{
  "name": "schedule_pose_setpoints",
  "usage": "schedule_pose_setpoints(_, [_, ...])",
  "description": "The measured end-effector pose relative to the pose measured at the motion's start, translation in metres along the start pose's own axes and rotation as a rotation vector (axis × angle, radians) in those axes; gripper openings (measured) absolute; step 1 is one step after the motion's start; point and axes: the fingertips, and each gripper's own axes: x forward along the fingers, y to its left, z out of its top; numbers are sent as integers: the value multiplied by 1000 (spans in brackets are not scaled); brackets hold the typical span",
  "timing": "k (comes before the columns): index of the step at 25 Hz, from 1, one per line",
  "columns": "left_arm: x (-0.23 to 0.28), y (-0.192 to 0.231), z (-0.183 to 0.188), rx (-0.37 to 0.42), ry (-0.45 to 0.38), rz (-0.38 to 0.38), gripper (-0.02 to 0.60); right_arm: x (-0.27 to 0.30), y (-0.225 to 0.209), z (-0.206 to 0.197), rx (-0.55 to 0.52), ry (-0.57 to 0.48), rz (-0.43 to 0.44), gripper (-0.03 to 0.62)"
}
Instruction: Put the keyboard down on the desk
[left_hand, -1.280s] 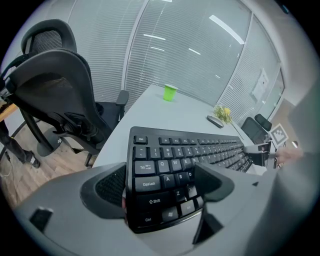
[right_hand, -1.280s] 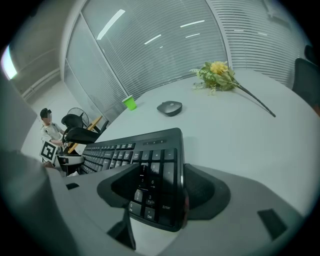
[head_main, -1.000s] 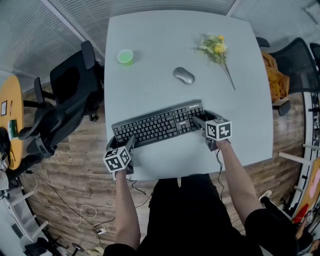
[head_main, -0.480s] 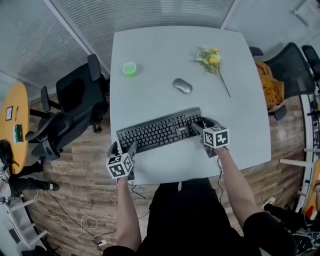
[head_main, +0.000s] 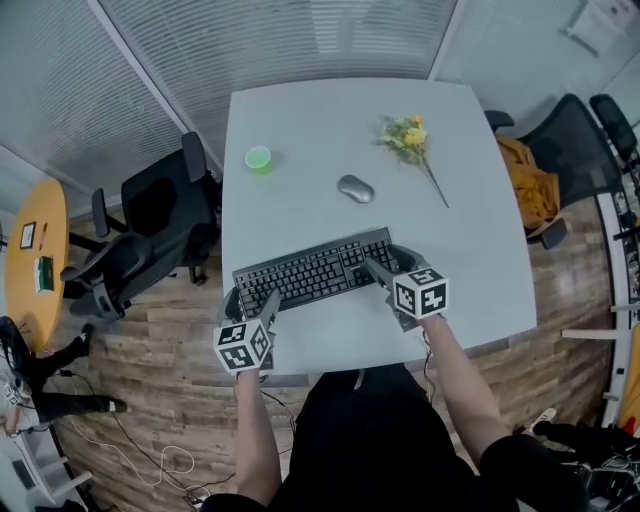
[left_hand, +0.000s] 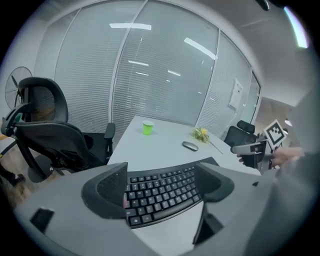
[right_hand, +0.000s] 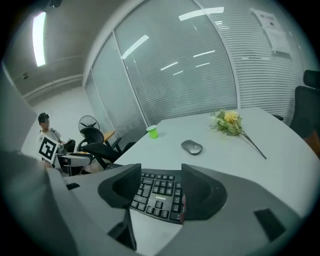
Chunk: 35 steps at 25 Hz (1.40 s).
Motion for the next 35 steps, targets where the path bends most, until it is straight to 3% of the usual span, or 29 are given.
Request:
schedule_pose_setpoints(10, [-73,-75,51,57,-205,-16,410,-69,52,38,-86,-167,94,230])
schedule_pose_setpoints(24, [-182,-207,32,108,-365,-55,379,-216,112,24,-180,-329,226,198])
schedule_pose_setpoints(31, [-226,-241,3,79,-408,-36,277,-271,131,12,-222,-372,257,175])
schedule_pose_setpoints(35, [-249,-257,6,99,-447,-25,230,-293,141,10,-225,-402,288,158])
